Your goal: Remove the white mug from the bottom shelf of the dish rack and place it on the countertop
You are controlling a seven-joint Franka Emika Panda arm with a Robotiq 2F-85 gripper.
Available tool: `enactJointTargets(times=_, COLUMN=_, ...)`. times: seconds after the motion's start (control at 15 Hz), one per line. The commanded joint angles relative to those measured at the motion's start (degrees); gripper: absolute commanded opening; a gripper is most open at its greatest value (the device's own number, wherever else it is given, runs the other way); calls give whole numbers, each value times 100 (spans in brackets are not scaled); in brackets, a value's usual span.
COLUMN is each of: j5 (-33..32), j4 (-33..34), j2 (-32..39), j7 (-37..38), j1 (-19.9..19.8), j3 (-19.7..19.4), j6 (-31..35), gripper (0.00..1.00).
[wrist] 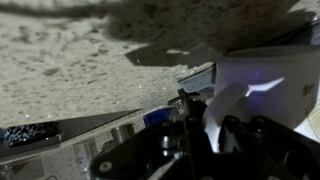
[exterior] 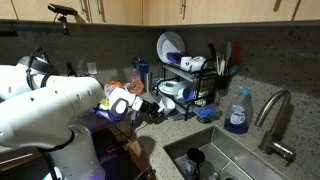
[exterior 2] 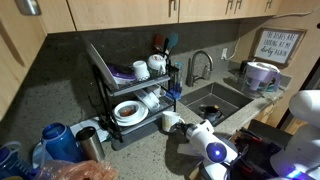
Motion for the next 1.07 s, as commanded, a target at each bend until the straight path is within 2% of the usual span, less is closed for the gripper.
enactJointTargets(times=0.0, j5=-853, j4=-497, j2=0, j7=931, j1=387, j3=60, j6=19, gripper=2)
enactJointTargets(times=0.6, j5=-2903, j4=-828, j2=1, j7=2782, j1=1082, j3=-160, j6=-384, gripper=2)
enactJointTargets(times=0.67, j5=-3074, j4=-811, j2=1, j7=2931, j1=1118, j3=-184, j6=-436, gripper=8)
enactJointTargets(times=0.8, j5=-3369, j4=-763, j2=1, j7=3173, j1=1176, j3=-236, j6=-551, gripper=29)
enactJointTargets(times=1.0, j5=-3742, j4=-717, j2=1, j7=3504, j1=1232, j3=-303, j6=-675, gripper=49)
